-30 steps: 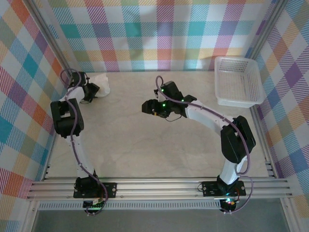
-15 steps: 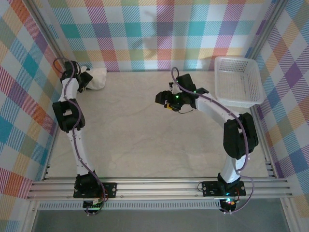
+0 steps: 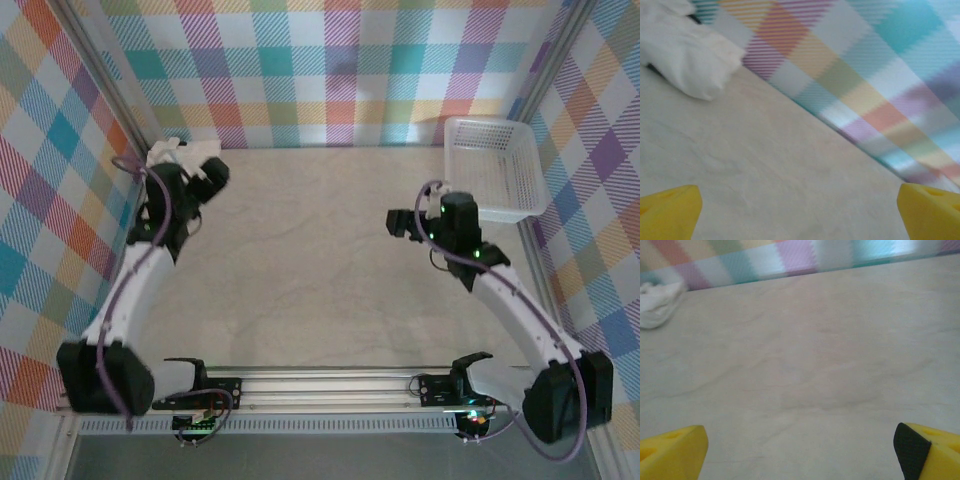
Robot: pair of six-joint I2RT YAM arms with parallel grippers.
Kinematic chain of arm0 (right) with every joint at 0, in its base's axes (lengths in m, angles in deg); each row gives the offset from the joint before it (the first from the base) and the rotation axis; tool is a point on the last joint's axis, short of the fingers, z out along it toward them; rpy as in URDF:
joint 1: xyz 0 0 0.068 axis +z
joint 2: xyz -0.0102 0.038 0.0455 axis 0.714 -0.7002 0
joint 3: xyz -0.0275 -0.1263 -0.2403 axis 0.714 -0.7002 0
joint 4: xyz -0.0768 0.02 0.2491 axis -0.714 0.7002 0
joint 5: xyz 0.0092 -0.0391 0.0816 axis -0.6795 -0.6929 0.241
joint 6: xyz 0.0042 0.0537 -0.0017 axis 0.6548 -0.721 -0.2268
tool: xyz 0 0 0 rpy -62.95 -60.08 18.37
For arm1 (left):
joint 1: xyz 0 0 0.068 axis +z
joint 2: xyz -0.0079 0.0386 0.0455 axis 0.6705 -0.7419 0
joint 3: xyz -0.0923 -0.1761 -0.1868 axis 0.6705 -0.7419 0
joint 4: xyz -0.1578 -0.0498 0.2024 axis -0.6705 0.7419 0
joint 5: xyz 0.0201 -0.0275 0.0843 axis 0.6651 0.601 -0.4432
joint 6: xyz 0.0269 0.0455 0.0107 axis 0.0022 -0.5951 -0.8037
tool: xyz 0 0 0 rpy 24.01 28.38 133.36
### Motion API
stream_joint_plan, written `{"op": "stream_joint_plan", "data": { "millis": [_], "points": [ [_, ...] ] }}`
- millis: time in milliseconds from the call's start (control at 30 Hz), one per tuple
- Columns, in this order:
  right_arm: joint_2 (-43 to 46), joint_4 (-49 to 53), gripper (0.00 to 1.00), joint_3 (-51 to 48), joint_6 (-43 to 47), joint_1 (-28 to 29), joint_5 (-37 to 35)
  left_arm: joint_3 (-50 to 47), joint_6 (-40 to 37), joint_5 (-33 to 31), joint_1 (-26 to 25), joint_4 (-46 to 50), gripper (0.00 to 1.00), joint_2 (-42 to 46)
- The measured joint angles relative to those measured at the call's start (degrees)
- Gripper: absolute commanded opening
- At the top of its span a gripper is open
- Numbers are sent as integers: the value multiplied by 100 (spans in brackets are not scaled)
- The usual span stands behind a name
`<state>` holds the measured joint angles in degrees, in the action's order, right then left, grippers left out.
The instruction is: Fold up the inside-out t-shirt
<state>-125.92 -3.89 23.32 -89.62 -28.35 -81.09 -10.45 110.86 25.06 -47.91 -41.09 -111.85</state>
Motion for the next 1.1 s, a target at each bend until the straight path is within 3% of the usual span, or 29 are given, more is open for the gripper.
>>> {"op": "stream_joint_plan", "data": {
  "millis": [100, 233, 400, 500, 667, 933, 1100],
  "points": [
    [243, -1255, 100, -1255, 468, -48, -977, -1051, -299, -608, -457, -122, 100, 715],
    [-691, -1921, 100, -1731, 850, -520, -1611, -2337, -1043, -1357, -538, -284, 100, 1204],
    [-2094, -4201, 100, -2286, 1088, -1016, -1456, -3331, -2103, -1611, -538, -1069, 100, 1637],
    [-2785, -4728, 100, -2306, 1158, -1272, -951, -3816, -2417, -1766, -433, -1735, 100, 1681],
    [-2839, -5029, 100, -2188, 1139, -1661, -214, -4330, -2721, -1453, -61, -3056, 100, 743],
    [-2837, -5204, 100, -2107, 1139, -1687, 133, -3738, -3042, -682, 249, -5066, 100, -2105],
    [-2837, -5206, 100, -2107, 1139, -1687, 195, -3416, -3189, -378, 258, -5176, 100, -2356]
  ]
}}
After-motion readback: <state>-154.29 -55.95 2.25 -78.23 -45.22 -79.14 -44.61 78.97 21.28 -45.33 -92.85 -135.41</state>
